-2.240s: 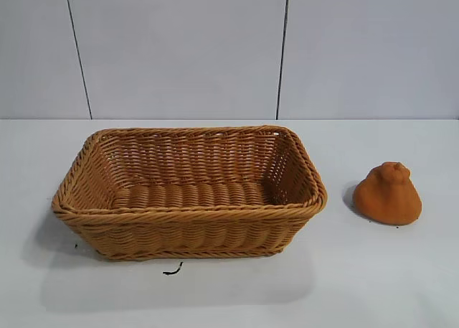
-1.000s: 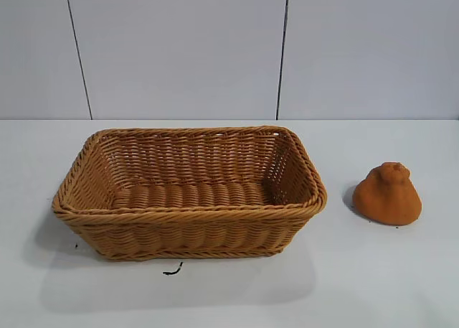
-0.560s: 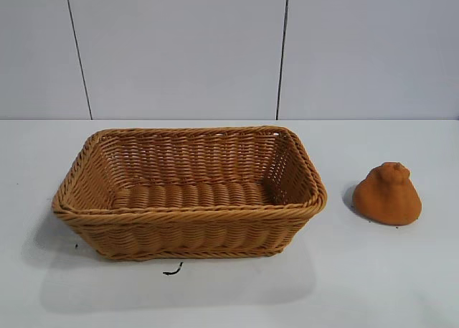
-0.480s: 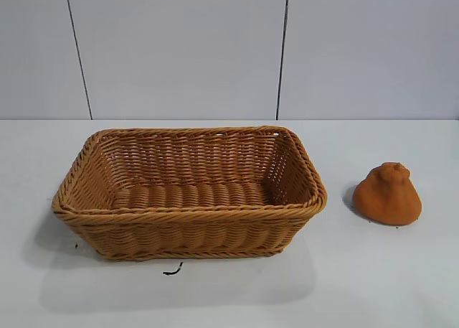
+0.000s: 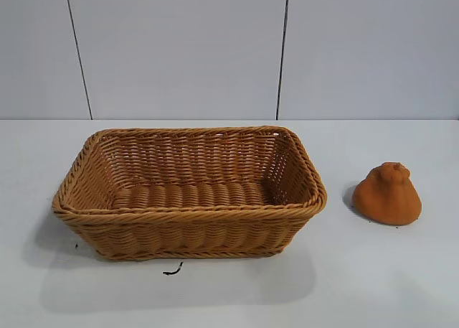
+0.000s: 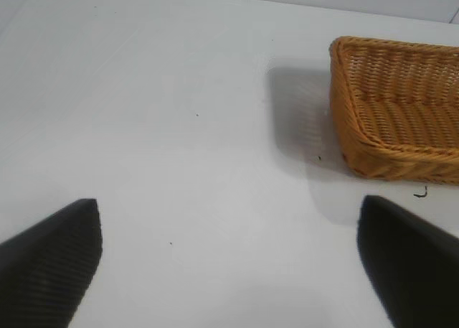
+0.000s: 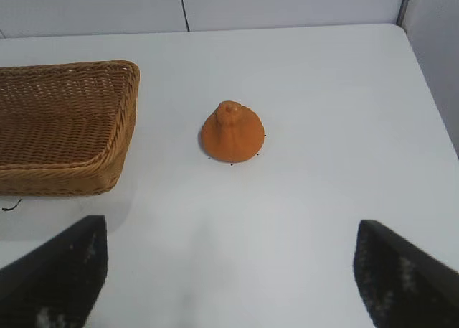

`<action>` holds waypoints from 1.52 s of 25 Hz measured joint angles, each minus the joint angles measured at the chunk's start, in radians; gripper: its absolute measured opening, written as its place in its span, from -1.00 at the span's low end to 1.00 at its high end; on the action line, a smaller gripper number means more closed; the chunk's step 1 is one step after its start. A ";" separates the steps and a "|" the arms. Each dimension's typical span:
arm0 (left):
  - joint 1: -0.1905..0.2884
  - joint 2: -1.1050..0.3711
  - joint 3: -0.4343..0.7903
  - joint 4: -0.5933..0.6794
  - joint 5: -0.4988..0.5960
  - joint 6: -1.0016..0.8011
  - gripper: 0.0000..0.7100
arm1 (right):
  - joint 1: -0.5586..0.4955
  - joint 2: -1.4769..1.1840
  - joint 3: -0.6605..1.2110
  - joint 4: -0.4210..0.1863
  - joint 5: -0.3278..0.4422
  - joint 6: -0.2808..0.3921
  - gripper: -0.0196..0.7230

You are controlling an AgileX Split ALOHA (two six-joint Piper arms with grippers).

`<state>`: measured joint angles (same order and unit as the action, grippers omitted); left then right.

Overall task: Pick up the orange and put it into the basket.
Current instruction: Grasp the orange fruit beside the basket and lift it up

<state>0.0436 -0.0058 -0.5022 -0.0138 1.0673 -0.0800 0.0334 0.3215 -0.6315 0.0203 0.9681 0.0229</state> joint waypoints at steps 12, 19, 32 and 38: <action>0.000 0.000 0.000 0.000 -0.003 0.000 0.96 | 0.000 0.738 -0.275 0.000 -0.109 0.028 0.77; 0.000 0.000 0.000 0.000 -0.003 0.000 0.96 | 0.000 1.099 -0.462 0.000 -0.112 0.043 0.77; 0.000 0.000 0.000 0.000 -0.003 0.002 0.96 | 0.000 1.557 -0.647 0.003 -0.120 0.043 0.77; 0.000 0.000 0.000 0.000 -0.003 0.002 0.96 | 0.000 1.715 -0.648 0.073 -0.203 0.043 0.72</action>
<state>0.0436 -0.0058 -0.5022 -0.0138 1.0640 -0.0779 0.0334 2.0362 -1.2794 0.0929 0.7651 0.0660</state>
